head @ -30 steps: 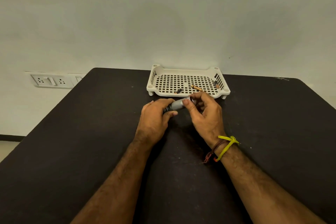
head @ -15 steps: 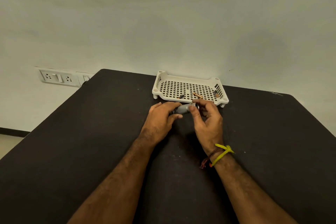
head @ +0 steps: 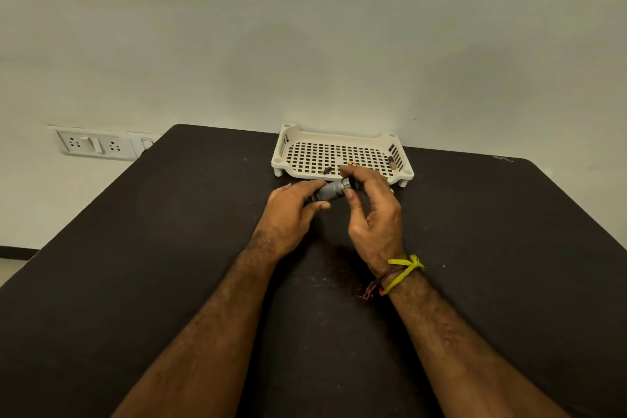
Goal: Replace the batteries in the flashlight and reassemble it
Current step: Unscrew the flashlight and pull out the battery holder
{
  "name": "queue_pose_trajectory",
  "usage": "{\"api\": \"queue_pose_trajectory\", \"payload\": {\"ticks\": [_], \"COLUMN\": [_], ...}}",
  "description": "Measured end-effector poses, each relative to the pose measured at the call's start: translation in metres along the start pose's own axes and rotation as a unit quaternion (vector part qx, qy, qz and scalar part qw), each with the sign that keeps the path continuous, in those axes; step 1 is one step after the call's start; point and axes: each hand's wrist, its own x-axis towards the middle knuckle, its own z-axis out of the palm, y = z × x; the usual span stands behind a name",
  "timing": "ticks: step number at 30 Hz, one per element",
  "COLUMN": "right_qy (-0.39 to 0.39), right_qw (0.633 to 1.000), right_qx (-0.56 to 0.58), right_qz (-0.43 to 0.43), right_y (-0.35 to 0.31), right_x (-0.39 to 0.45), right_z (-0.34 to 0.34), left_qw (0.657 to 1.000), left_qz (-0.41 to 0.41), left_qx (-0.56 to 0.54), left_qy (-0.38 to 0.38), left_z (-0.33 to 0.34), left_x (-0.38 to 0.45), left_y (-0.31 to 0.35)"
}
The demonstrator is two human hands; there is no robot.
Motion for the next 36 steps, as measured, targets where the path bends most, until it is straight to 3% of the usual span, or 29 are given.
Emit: {"api": "queue_pose_trajectory", "payload": {"ticks": [6, 13, 17, 21, 27, 30, 36], "right_qy": [-0.009, -0.008, -0.058, -0.078, -0.090, -0.094, -0.085], "right_qw": [0.999, 0.993, 0.995, 0.990, 0.996, 0.995, 0.991], "right_qx": [-0.010, -0.010, 0.018, 0.017, -0.025, -0.029, -0.012], "right_qz": [-0.041, 0.116, 0.082, 0.115, 0.002, -0.005, 0.099], "right_y": [-0.006, -0.005, -0.005, -0.009, -0.006, -0.008, -0.009], "right_x": [-0.001, -0.011, -0.009, -0.008, -0.002, -0.002, -0.001], "right_z": [-0.004, -0.022, -0.027, -0.023, -0.027, -0.026, -0.027], "left_qw": [1.000, 0.997, 0.996, 0.996, 0.995, 0.996, 0.995], "left_qz": [0.013, 0.007, -0.001, 0.003, 0.014, 0.009, -0.005], "left_qx": [0.012, 0.076, 0.089, 0.093, 0.098, 0.088, 0.102], "left_qy": [-0.003, -0.015, -0.003, 0.000, -0.010, 0.008, 0.017], "left_z": [-0.001, 0.000, -0.002, -0.002, 0.001, 0.001, -0.001], "left_x": [-0.003, -0.011, -0.016, -0.016, -0.015, -0.015, -0.018], "left_y": [0.003, 0.002, 0.002, 0.005, 0.006, 0.006, 0.010]}}
